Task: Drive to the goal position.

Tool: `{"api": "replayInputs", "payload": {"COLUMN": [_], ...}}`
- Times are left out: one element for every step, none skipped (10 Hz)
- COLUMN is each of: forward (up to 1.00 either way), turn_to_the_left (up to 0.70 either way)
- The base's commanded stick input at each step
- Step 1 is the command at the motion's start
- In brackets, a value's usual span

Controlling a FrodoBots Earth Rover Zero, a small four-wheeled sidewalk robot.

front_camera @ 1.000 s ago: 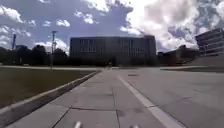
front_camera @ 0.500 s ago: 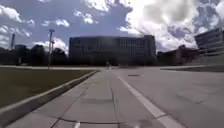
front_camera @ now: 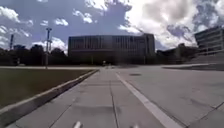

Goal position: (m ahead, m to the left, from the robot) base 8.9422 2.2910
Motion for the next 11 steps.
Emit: {"api": "replayInputs", "payload": {"forward": [0.7, 0.7, 0.7, 0.7, 0.7, 0.7, 0.7, 0.7, 0.7, 0.7, 0.7], "turn_to_the_left": [0.0, 0.0, 0.0, 0.0, 0.0, 0.0, 0.0, 0.0, 0.0, 0.0, 0.0]}}
